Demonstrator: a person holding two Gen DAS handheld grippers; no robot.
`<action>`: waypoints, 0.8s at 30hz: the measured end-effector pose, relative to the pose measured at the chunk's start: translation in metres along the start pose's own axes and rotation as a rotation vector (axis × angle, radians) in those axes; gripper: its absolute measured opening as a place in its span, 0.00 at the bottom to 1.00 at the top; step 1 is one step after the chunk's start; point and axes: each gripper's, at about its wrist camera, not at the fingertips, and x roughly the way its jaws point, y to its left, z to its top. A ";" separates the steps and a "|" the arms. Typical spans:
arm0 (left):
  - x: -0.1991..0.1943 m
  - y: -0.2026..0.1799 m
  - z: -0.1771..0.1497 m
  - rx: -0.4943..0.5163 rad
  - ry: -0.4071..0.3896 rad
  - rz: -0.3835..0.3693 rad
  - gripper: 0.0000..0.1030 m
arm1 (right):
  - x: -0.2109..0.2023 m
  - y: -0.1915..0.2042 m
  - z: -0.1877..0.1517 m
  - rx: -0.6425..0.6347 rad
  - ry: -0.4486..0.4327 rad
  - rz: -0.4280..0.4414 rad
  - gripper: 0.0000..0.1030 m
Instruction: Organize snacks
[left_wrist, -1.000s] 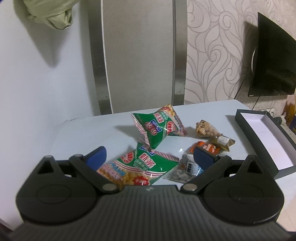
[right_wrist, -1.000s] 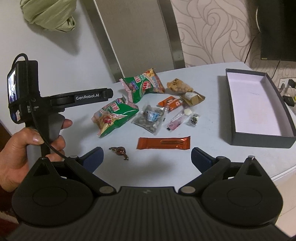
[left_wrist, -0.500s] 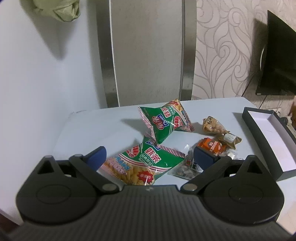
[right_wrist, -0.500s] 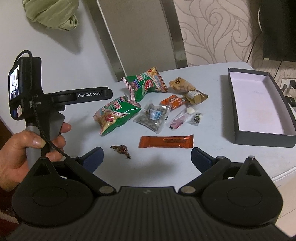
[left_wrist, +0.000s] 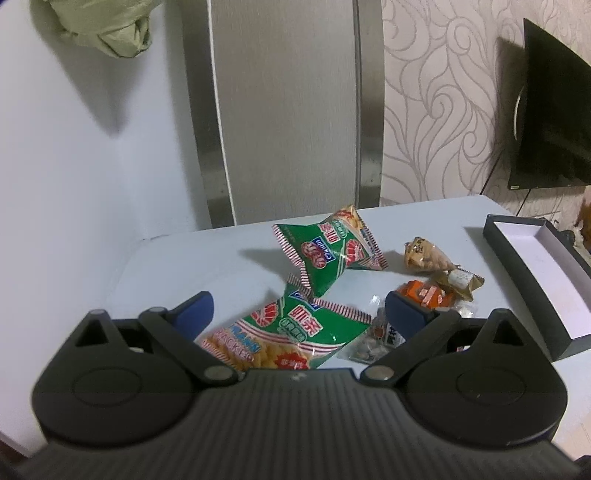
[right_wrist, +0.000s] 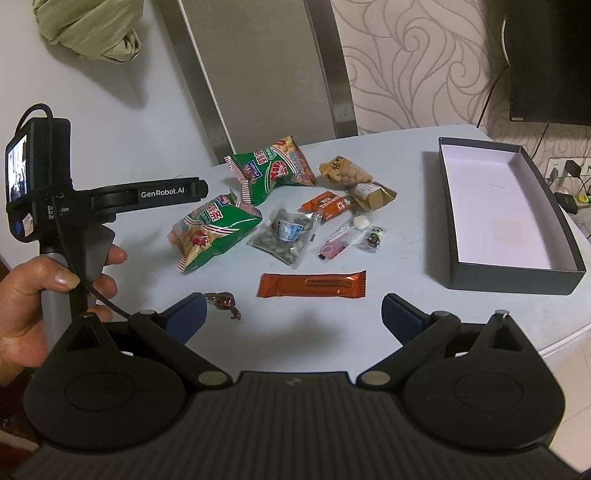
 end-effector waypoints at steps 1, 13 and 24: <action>0.000 0.000 0.000 -0.004 0.000 -0.011 0.98 | 0.000 -0.001 0.000 0.002 0.000 0.003 0.99; -0.002 -0.004 0.000 0.008 -0.011 -0.047 0.98 | 0.007 0.003 0.004 -0.027 0.021 0.013 0.99; 0.000 -0.006 0.001 0.013 -0.009 -0.048 0.99 | 0.009 0.000 0.006 -0.019 0.035 0.013 0.99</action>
